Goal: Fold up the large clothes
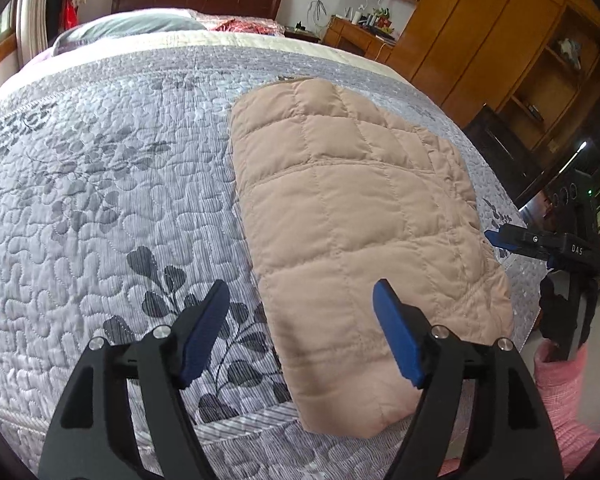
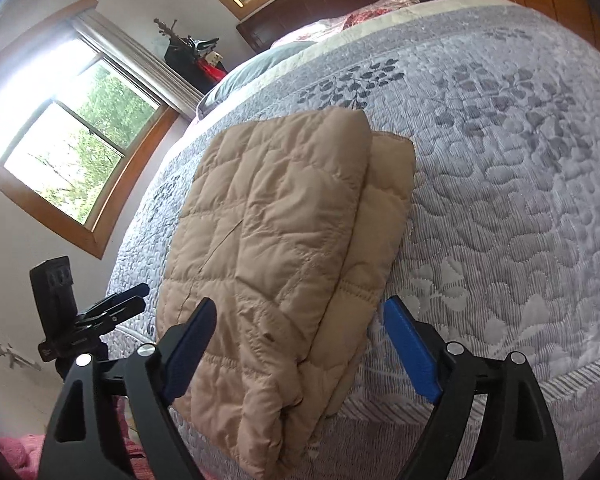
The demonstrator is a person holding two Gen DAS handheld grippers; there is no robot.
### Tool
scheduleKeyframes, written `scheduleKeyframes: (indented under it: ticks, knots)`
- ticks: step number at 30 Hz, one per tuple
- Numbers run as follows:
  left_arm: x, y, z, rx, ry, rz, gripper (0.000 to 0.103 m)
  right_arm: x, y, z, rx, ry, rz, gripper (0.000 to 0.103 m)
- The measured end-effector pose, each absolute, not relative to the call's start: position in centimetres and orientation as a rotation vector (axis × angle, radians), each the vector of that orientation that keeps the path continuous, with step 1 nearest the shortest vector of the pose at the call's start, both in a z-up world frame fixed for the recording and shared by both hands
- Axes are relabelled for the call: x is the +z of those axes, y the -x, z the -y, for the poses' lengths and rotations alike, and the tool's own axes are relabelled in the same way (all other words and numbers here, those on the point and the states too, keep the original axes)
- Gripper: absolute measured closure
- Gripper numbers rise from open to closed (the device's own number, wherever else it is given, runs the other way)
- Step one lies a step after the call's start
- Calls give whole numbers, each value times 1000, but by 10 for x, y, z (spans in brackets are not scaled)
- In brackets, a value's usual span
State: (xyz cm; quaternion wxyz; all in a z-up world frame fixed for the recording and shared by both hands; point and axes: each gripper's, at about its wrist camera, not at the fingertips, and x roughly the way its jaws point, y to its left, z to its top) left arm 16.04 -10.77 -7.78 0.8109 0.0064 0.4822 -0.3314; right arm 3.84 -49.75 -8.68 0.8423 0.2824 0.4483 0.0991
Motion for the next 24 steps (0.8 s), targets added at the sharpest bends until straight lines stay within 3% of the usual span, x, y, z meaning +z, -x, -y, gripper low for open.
scheduleKeyframes:
  ticks: [24]
  knots:
    - [-121, -210, 124, -928, 112, -1149, 15, -154, -81, 500, 421, -766, -1012, 10]
